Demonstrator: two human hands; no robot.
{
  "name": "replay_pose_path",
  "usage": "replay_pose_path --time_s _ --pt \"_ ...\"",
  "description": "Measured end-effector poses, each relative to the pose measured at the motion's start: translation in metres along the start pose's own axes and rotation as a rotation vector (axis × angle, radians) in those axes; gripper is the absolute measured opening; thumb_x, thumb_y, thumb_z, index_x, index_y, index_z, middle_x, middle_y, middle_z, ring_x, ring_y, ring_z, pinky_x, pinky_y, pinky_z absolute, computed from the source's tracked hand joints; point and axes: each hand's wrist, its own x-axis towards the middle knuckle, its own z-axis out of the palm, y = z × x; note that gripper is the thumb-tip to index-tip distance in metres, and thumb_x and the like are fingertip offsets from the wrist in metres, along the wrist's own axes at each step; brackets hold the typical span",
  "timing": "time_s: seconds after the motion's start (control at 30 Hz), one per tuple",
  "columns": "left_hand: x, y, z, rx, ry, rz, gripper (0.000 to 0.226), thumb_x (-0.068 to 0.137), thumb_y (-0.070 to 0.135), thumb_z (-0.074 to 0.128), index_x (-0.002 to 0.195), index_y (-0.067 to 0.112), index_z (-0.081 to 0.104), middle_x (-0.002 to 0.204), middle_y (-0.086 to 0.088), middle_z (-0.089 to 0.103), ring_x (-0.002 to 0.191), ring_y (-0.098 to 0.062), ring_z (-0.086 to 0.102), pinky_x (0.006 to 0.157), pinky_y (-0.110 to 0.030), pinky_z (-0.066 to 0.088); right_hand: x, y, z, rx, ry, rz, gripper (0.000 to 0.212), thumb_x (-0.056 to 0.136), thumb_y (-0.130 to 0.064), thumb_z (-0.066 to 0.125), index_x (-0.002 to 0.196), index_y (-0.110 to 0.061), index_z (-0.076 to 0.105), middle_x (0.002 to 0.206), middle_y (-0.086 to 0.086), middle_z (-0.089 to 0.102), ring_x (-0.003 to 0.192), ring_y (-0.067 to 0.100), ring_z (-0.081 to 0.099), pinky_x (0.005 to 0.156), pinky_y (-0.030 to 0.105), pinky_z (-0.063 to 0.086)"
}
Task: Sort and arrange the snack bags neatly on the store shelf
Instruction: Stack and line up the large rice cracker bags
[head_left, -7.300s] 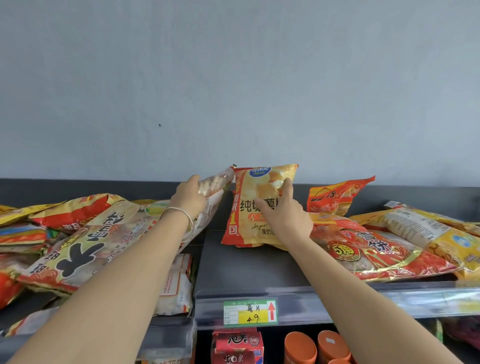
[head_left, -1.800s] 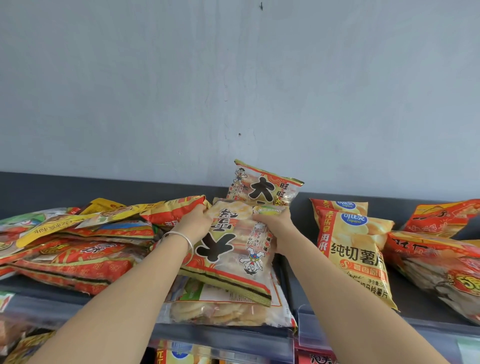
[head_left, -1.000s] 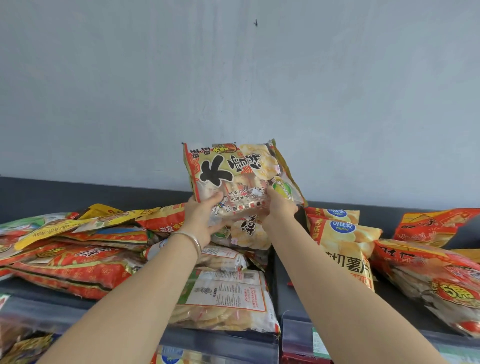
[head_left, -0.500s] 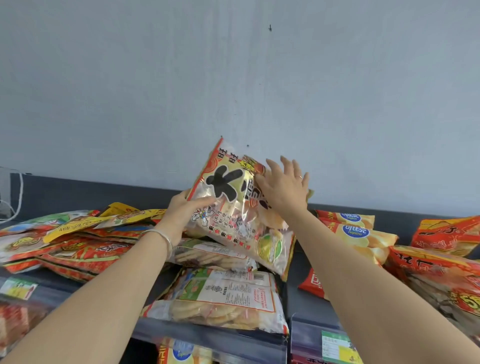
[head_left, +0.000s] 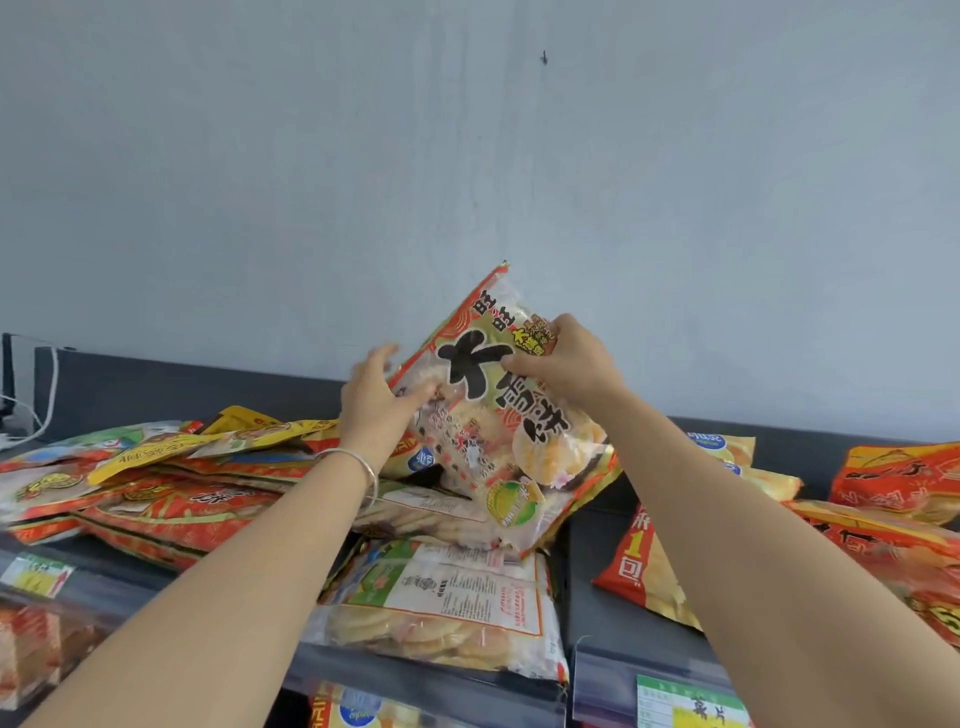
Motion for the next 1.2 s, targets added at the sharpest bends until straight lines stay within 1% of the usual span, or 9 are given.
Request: replay_pose_path --time_s 0.13,0.3,0.43,0.53,0.67,0.8,0.93,1.1,1.2 --pt "0.001 -0.003 0.019 0.062 0.094 -0.076 0.072 0.081 0.028 0.070 0.142 0.023 0.031 0.145 -0.012 0.028 0.130 -0.031 0.035 0.104 -0.043 0.033 -0.003 0.012 0.004 0.045 0.333 0.122 0.052 0.073 -0.051 0.071 0.098 -0.020 0.039 0.100 0.003 0.053 0.080 0.023 0.059 0.071 0.043 0.052" --pt "-0.021 -0.031 0.046 0.089 -0.388 -0.104 0.052 0.085 0.012 0.064 0.133 0.012 0.046 0.137 -0.011 0.047 0.125 -0.024 0.044 0.104 -0.032 0.035 -0.009 0.044 0.030 0.191 0.425 0.230 0.044 0.079 -0.040 0.072 0.099 -0.019 0.039 0.094 0.000 0.053 0.085 0.023 0.058 0.084 0.051 0.049" --pt "-0.034 -0.051 0.048 0.392 -0.877 -0.061 0.052 0.085 0.001 0.052 0.135 0.016 0.046 0.136 -0.002 0.048 0.121 -0.015 0.047 0.086 -0.014 0.035 -0.013 0.057 0.061 0.200 0.460 0.244 0.039 0.082 -0.035 0.071 0.096 -0.022 0.037 0.089 -0.005 0.050 0.084 0.020 0.055 0.089 0.050 0.045" --pt "-0.030 -0.053 0.046 0.530 -1.105 0.037 0.052 0.085 0.009 0.059 0.135 0.015 0.045 0.133 -0.003 0.050 0.116 -0.017 0.050 0.089 -0.019 0.039 -0.006 0.055 0.074 0.191 0.470 0.255 0.037 0.083 -0.034 0.070 0.096 -0.023 0.038 0.090 -0.004 0.052 0.083 0.019 0.055 0.089 0.049 0.043" --pt "-0.022 -0.061 0.053 0.655 -1.211 0.206 0.051 0.080 0.007 0.065 0.129 0.010 0.049 0.123 -0.008 0.057 0.113 -0.027 0.055 0.095 -0.037 0.046 0.009 0.048 0.082 0.207 0.508 0.317 0.038 0.083 -0.037 0.070 0.096 -0.023 0.037 0.092 -0.002 0.055 0.084 0.021 0.058 0.091 0.051 0.043" --pt "-0.011 -0.075 0.062 0.770 -1.232 0.306 0.059 0.080 0.020 0.064 0.134 0.026 0.040 0.124 -0.007 0.050 0.111 -0.026 0.052 0.090 -0.041 0.048 0.011 0.053 0.097 0.338 0.563 0.416 0.038 0.083 -0.034 0.071 0.097 -0.021 0.038 0.088 -0.004 0.054 0.089 0.022 0.060 0.090 0.052 0.048" --pt "-0.007 -0.096 0.077 0.890 -1.106 0.446 0.067 0.078 0.034 0.060 0.137 0.039 0.030 0.128 0.000 0.051 0.111 -0.027 0.054 0.078 -0.038 0.046 0.003 0.067 0.118 0.442 0.610 0.416 0.039 0.084 -0.031 0.071 0.100 -0.023 0.036 0.088 -0.007 0.052 0.090 0.019 0.062 0.083 0.040 0.053" --pt "-0.006 -0.115 0.081 0.823 -0.816 0.651 0.036 0.085 0.046 0.047 0.120 0.036 0.044 0.115 0.003 0.061 0.103 -0.026 0.060 0.070 -0.035 0.043 -0.001 0.080 0.123 0.418 0.562 0.468 0.049 0.084 -0.036 0.070 0.119 -0.021 0.040 0.104 -0.004 0.055 0.101 0.020 0.060 0.091 0.046 0.051" --pt "-0.001 -0.112 0.075 0.699 -0.705 0.726 0.030 0.086 0.045 0.050 0.114 0.034 0.047 0.110 0.008 0.062 0.100 -0.020 0.061 0.061 -0.029 0.038 0.002 0.080 0.114 0.452 0.581 0.440 0.040 0.084 -0.032 0.071 0.111 -0.022 0.044 0.102 -0.003 0.058 0.098 0.019 0.062 0.087 0.039 0.053"
